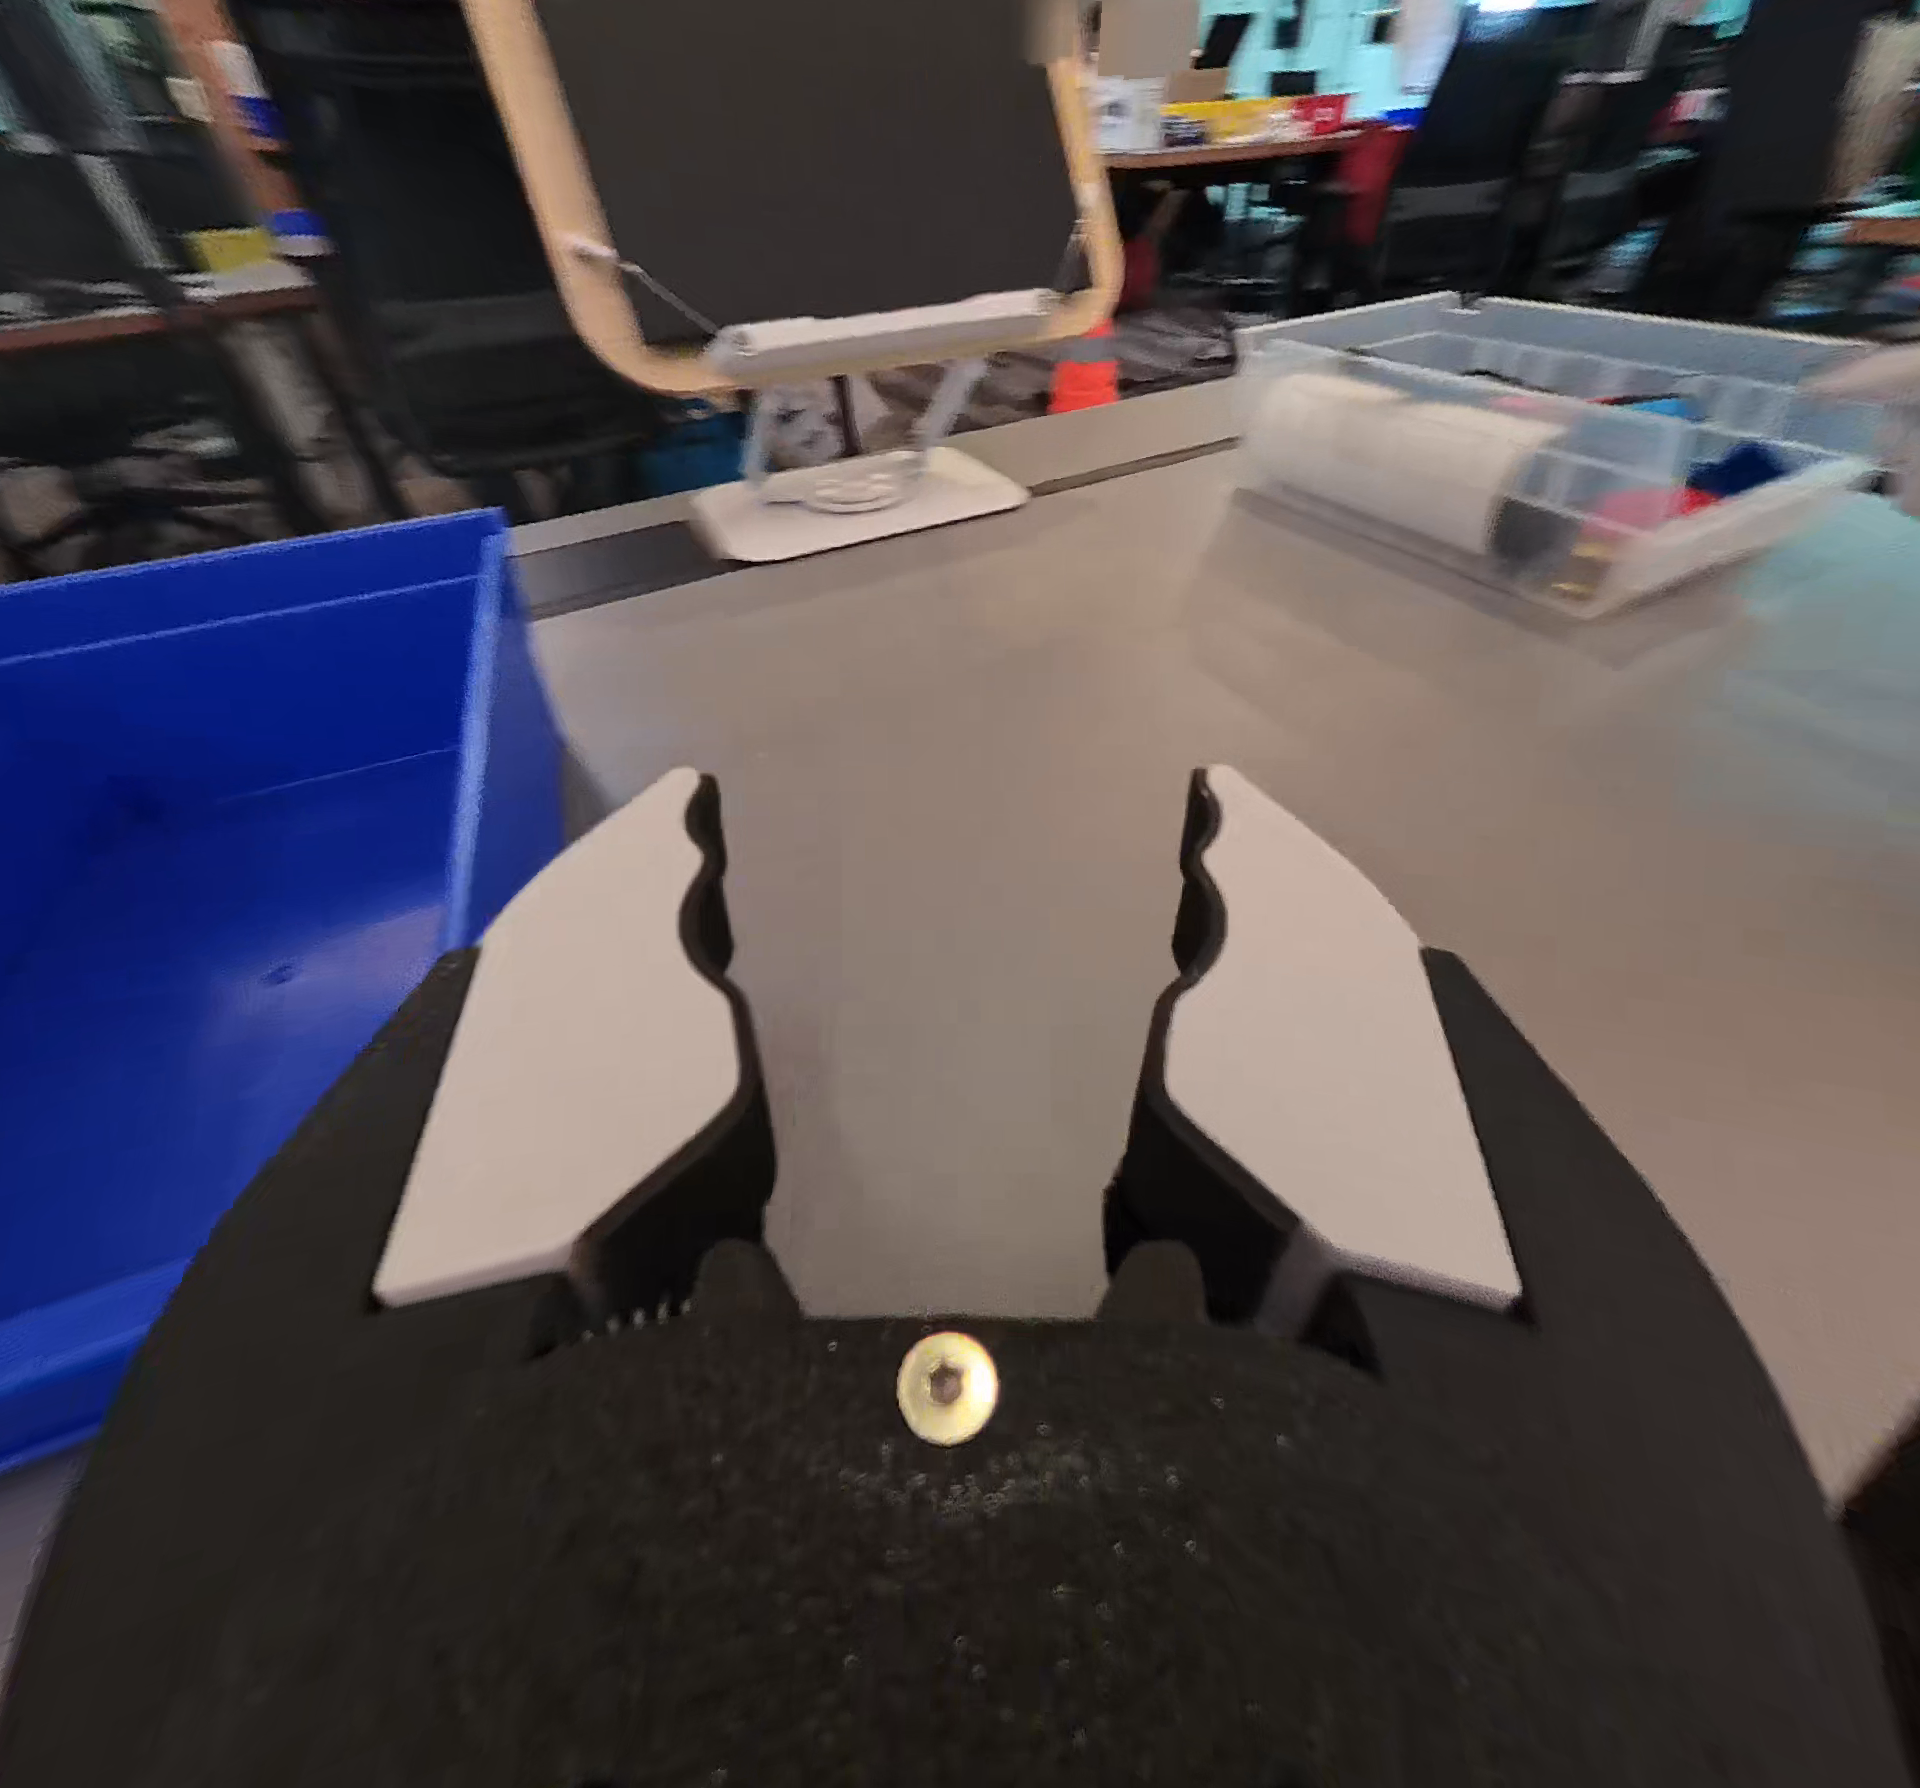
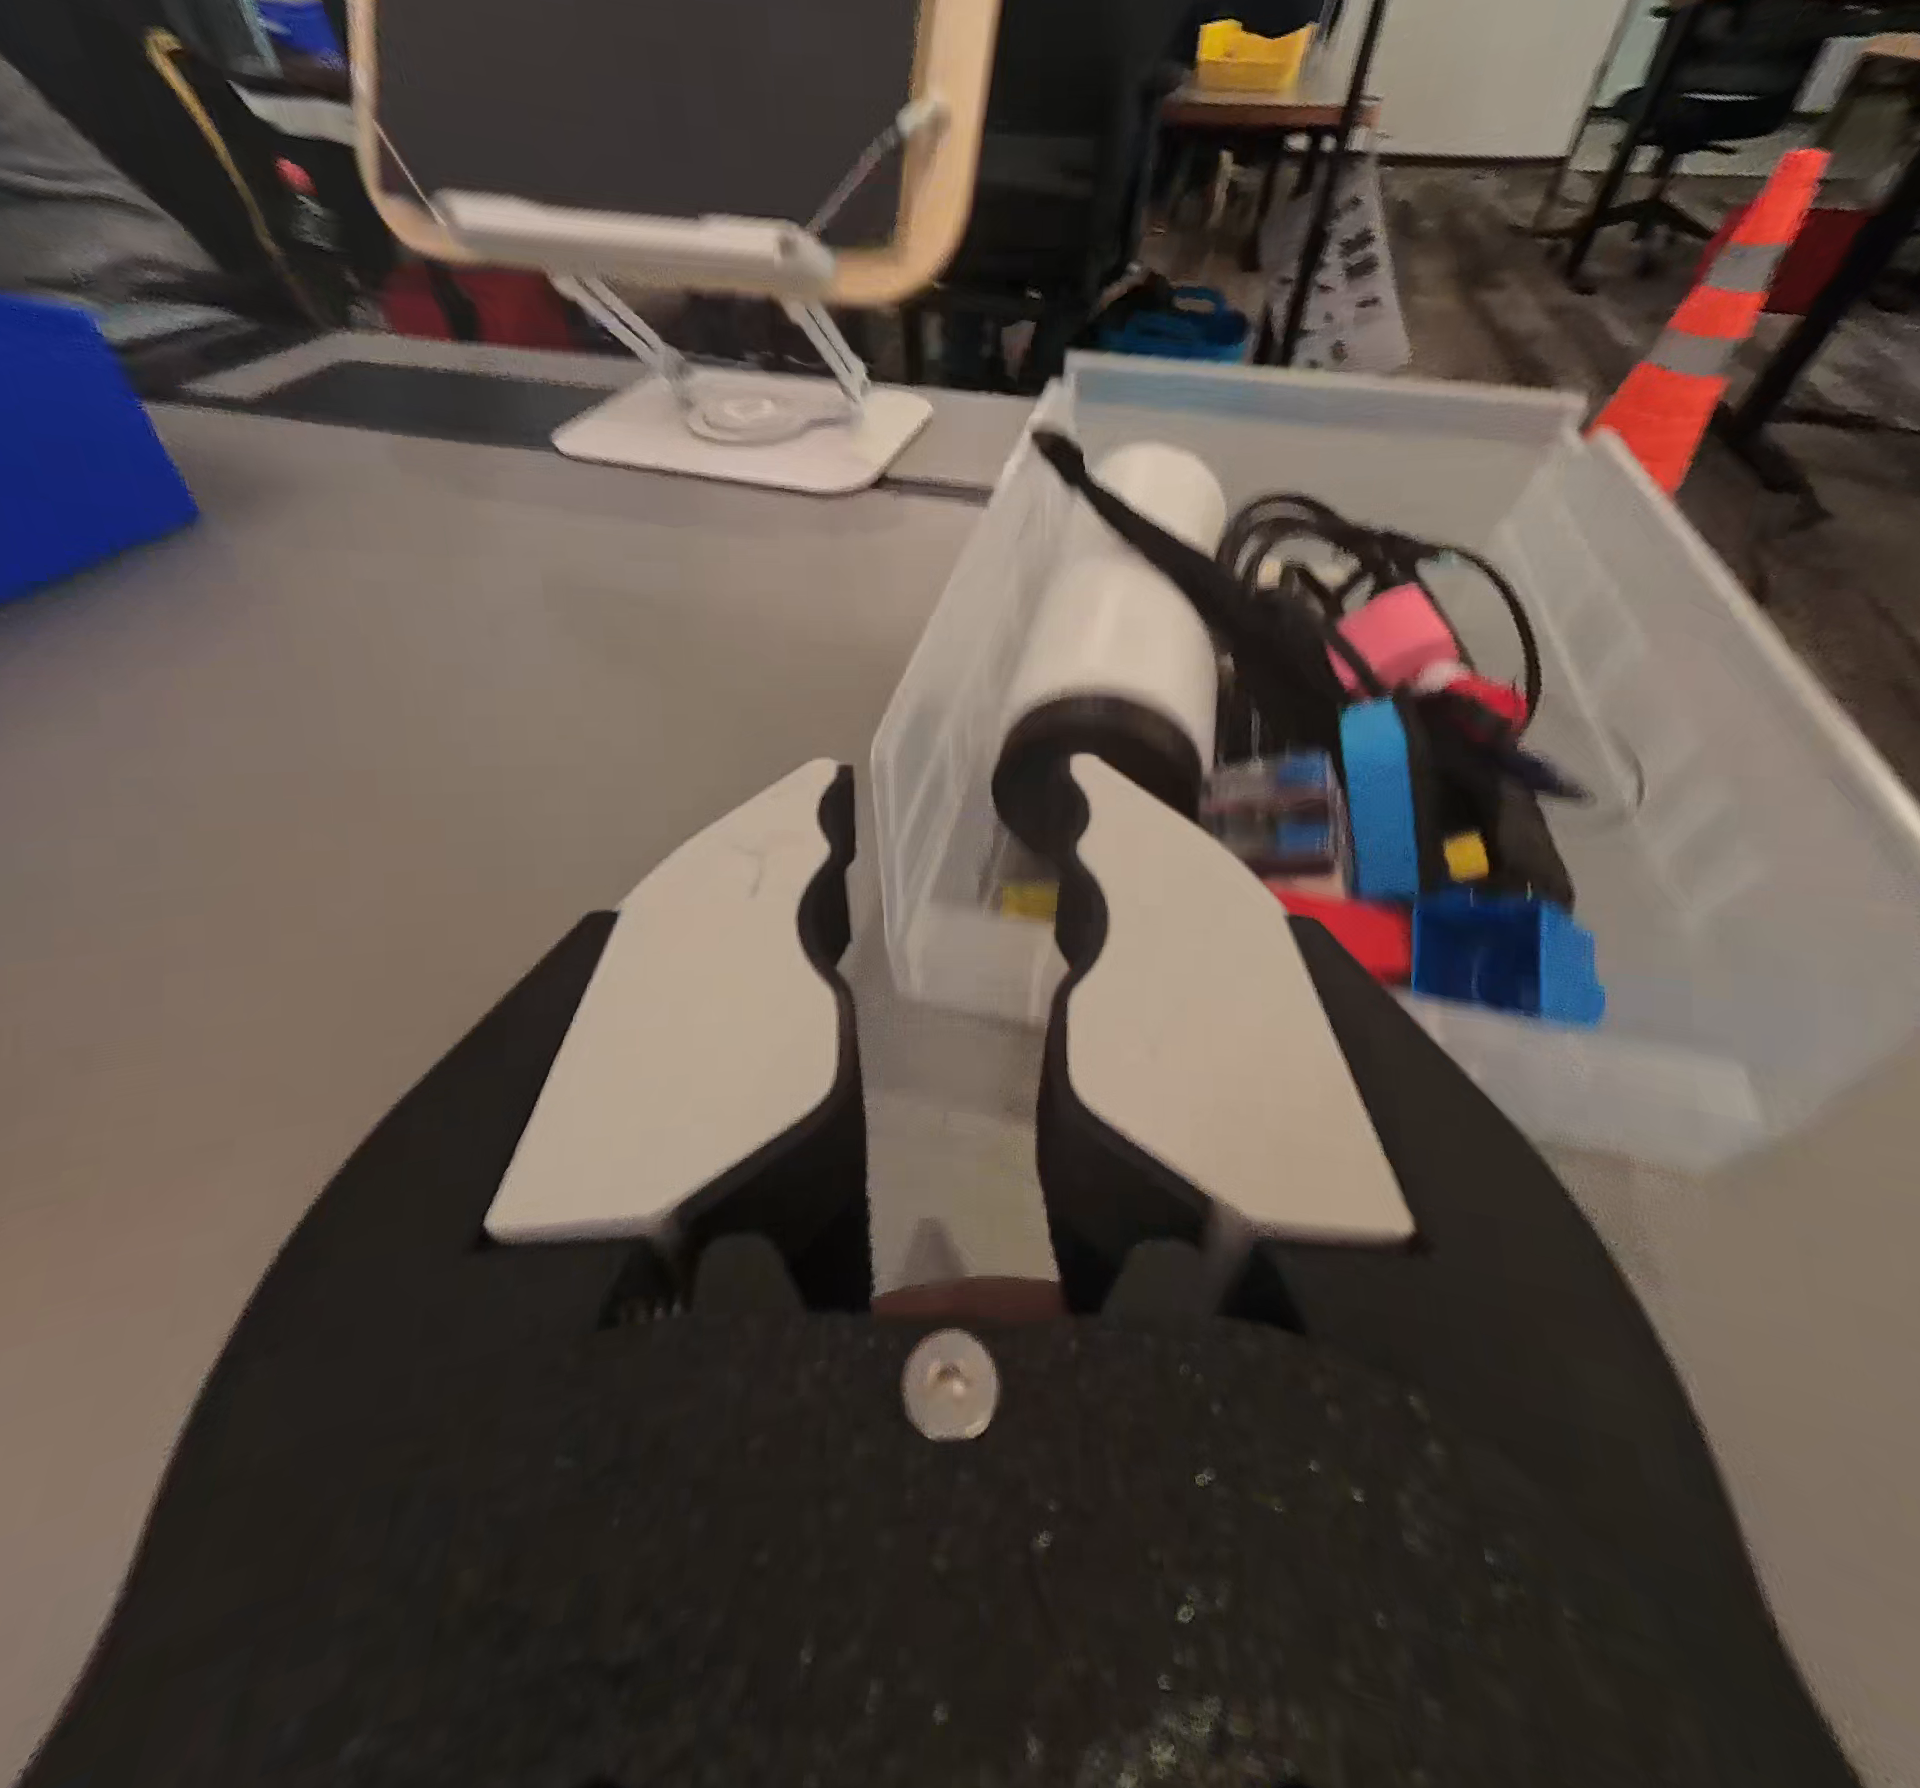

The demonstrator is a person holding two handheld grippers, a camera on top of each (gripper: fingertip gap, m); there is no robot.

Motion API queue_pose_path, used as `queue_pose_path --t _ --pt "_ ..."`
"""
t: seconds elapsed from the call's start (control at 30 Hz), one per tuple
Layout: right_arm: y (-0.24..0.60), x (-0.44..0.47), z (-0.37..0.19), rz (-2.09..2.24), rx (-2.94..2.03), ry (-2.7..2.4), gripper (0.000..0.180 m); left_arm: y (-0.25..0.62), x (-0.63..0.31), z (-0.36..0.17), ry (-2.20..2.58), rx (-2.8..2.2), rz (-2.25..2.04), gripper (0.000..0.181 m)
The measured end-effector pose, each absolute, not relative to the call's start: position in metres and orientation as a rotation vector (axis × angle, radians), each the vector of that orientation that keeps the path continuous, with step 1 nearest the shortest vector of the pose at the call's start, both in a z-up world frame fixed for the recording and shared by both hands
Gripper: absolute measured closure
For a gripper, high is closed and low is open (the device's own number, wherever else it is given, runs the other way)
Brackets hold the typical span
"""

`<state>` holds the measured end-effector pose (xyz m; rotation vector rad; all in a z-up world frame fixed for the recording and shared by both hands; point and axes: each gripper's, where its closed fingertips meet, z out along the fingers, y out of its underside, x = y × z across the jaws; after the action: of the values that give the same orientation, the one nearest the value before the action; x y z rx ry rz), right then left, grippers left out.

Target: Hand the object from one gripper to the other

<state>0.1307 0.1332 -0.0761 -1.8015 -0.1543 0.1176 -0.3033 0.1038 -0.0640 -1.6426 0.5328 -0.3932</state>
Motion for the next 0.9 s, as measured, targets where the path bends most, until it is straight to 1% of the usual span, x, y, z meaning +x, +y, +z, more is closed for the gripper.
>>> queue_pose_path --t 0.07,0.1,0.2,0.3,0.43,0.6,0.63,0.7,0.8,0.9 --pt "0.121 0.132 -0.094 0.052 -1.829 -0.119 0.140 0.109 -0.311 -0.070 0.518 -1.655 -0.342 0.103" --pt "0.117 0.133 -0.093 0.062 -1.816 -0.089 0.137 0.111 -0.312 -0.075 0.516 -1.674 -0.336 0.103" --pt "0.113 0.142 -0.092 0.093 -1.774 0.007 0.138 0.113 -0.306 -0.084 0.504 -1.730 -0.424 0.101" --pt "0.115 0.154 -0.104 0.020 -1.814 -0.010 0.137 0.115 -0.302 -0.091 0.471 -1.783 -0.501 0.101" --pt "0.116 0.160 -0.106 0.024 -1.818 0.016 0.137 0.115 -0.305 -0.097 0.458 -1.826 -0.529 0.105" --pt "0.118 0.153 -0.108 -0.025 -1.826 -0.052 0.137 0.114 -0.302 -0.104 0.456 -1.854 -0.568 0.108" --pt "0.120 0.147 -0.107 -0.034 -1.812 -0.086 0.136 0.114 -0.299 -0.106 0.467 -1.866 -0.582 0.111" --pt "0.131 0.122 -0.108 0.018 -1.797 -0.162 0.134 0.115 -0.290 -0.108 0.488 -1.866 -0.606 0.110" --pt "0.160 0.093 -0.127 0.067 -1.909 -0.203 0.116 0.116 -0.261 -0.109 0.565 -1.853 -0.620 0.106" --pt "0.176 0.076 -0.134 0.098 -1.987 -0.167 0.108 0.111 -0.219 -0.113 0.689 -1.837 -0.627 0.106"
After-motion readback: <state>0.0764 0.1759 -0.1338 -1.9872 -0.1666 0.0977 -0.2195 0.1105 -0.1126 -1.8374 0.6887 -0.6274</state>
